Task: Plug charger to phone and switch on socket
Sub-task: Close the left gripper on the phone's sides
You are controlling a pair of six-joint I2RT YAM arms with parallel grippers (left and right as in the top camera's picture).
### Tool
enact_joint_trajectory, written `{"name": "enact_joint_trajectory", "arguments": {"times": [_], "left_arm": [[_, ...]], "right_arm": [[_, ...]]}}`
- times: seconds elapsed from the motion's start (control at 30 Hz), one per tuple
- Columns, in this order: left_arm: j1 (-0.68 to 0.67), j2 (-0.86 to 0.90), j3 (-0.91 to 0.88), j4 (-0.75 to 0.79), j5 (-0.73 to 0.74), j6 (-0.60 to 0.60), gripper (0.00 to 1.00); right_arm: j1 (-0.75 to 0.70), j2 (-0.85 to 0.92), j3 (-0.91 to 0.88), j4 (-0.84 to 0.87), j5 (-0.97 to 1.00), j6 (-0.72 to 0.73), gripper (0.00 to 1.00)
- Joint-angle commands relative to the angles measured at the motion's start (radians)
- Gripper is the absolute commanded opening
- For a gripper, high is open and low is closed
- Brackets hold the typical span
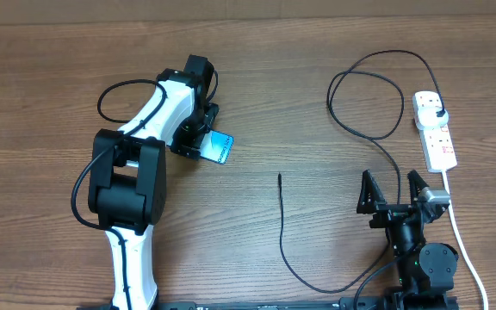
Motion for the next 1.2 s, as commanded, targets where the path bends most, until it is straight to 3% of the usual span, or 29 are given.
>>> {"name": "enact_joint_trajectory", "arguments": {"times": [0.0, 0.77, 1.17], "left_arm": [[-0.007, 0.055, -0.046, -0.003, -0.002, 0.005, 1.0], [-0.007, 0.055, -0.046, -0.003, -0.003, 0.005, 0.98], [-0.007, 0.055, -0.046, -0.004, -0.006, 0.005, 0.86]], "right_arm": [[0.006, -0.009, -0.011, 0.005, 0.013, 0.005, 1.0], [0.006, -0.009, -0.011, 0.006, 0.013, 0.006, 1.0], [0.006, -0.009, -0.011, 0.006, 0.013, 0.005, 1.0]]}}
